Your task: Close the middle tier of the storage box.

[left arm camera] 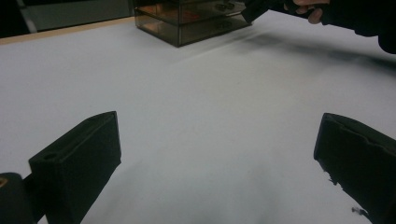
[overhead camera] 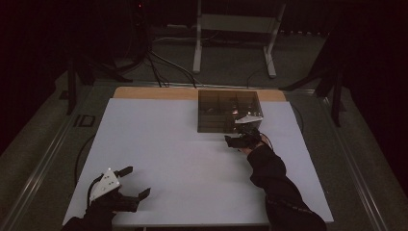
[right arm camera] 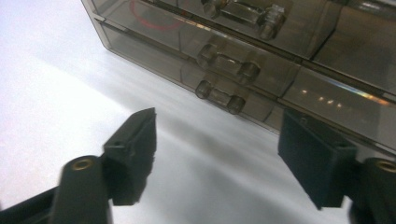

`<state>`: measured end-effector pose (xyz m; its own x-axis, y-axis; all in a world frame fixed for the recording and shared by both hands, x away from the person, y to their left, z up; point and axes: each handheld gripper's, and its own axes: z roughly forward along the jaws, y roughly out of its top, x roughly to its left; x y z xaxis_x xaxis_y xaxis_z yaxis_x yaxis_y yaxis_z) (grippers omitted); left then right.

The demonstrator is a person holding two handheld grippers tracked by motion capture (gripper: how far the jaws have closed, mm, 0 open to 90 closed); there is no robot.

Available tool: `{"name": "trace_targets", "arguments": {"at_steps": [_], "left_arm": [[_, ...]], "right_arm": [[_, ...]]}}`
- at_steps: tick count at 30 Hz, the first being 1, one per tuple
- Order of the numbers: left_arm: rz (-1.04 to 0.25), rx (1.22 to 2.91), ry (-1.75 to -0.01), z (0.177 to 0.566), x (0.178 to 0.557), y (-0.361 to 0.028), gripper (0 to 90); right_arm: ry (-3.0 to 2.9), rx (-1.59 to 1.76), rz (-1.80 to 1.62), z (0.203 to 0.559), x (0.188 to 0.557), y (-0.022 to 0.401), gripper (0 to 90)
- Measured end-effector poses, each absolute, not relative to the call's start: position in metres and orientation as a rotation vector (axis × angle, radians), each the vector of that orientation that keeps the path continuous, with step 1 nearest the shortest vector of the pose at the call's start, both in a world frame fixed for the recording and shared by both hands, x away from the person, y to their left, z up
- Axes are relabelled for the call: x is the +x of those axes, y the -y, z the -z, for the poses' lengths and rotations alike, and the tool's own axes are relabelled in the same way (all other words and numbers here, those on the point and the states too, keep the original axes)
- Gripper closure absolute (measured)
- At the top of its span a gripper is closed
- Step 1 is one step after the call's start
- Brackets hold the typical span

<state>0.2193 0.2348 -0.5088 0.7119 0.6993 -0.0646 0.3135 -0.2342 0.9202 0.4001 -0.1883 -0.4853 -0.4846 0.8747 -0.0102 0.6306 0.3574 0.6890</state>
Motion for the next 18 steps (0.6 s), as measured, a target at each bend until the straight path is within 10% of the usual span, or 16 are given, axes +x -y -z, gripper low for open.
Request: {"name": "trace_targets", "arguments": {"at_steps": [18], "left_arm": [[-0.445,1.839,-0.798,0.510,0.222,-0.231,2.2]], "right_arm": [[-2.296,1.310,-0.896,0.470,0.399,0.188,0.2]]}}
